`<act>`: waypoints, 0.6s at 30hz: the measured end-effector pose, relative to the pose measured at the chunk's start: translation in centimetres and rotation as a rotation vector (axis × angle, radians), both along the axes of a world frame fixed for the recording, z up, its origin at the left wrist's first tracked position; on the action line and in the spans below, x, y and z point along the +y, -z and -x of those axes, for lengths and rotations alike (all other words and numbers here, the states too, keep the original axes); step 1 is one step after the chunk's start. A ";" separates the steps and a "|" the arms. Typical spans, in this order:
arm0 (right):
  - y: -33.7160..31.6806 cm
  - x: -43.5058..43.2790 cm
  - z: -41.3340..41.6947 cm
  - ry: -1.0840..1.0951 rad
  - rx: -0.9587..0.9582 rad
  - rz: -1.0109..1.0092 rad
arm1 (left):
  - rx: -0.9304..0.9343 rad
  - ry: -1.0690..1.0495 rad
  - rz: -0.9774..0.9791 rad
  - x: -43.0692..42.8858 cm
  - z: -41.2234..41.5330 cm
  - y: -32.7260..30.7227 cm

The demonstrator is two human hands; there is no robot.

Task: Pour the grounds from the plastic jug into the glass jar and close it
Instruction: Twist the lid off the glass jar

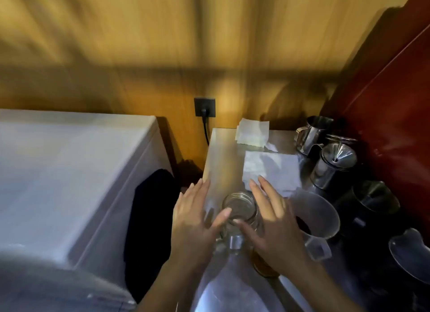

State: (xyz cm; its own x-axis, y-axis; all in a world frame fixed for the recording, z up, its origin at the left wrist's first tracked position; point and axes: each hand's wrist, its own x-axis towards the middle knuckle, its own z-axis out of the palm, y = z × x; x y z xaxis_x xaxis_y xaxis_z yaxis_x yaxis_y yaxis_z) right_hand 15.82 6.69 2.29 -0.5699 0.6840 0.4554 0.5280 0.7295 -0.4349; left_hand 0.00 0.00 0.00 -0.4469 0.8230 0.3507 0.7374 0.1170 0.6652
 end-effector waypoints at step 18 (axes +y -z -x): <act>3.5 0.0 0.6 -0.008 0.061 0.284 | -0.400 0.242 0.091 0.0 -1.5 3.6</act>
State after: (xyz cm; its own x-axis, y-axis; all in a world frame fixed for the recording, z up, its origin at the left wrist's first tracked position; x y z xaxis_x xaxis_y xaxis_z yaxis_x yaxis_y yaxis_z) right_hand 15.20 6.72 -1.22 -0.5530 0.7849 0.2796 0.4894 0.5775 -0.6534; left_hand 1.50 -0.05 -3.56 -0.3237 0.9396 0.1113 0.4386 0.0448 0.8976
